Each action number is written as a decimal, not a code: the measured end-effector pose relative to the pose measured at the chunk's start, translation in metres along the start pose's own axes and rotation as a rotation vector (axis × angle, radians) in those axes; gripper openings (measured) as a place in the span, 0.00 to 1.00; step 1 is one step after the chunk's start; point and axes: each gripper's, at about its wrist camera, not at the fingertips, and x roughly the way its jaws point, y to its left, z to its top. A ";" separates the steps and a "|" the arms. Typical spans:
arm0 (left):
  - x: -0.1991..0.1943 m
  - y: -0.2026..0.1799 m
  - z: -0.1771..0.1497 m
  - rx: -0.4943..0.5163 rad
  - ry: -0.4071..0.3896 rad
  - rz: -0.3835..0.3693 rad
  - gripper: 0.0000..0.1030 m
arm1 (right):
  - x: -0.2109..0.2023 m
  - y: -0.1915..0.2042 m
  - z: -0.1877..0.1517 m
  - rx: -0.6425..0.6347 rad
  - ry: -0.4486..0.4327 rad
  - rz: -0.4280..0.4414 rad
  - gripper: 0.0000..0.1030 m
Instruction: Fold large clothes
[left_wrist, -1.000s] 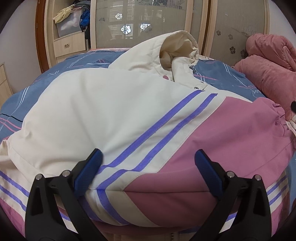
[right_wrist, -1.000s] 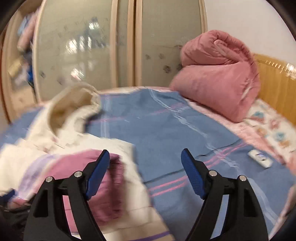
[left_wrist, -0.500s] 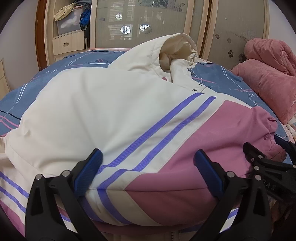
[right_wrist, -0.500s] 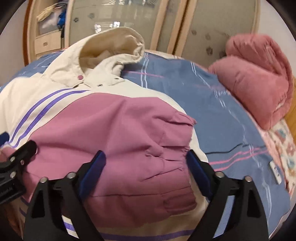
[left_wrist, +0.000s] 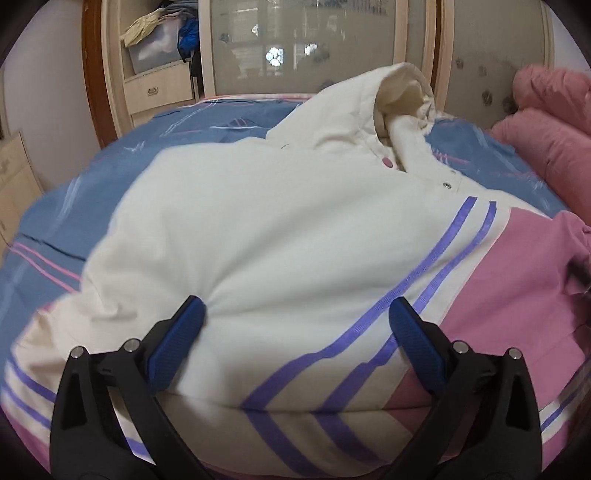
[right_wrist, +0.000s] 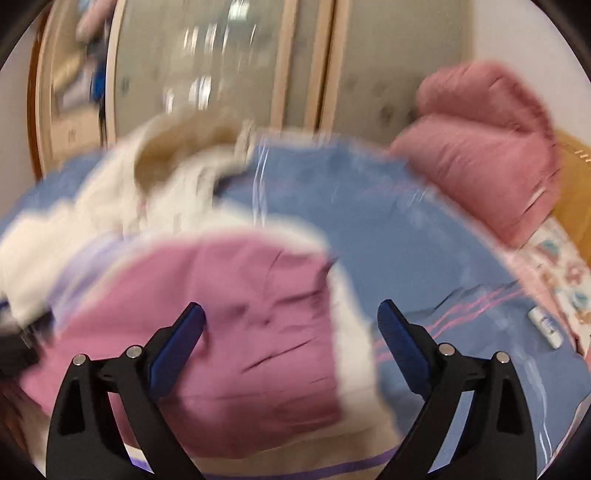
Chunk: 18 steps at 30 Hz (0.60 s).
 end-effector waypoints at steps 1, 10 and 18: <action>-0.002 0.000 0.001 -0.002 -0.005 0.000 0.98 | -0.019 -0.002 0.003 0.016 -0.100 0.046 0.92; -0.004 0.002 0.000 -0.002 -0.014 -0.007 0.98 | 0.024 0.054 -0.026 -0.142 0.203 0.276 0.95; -0.005 -0.001 -0.001 0.009 -0.011 0.005 0.98 | 0.027 0.062 -0.027 -0.182 0.211 0.239 0.97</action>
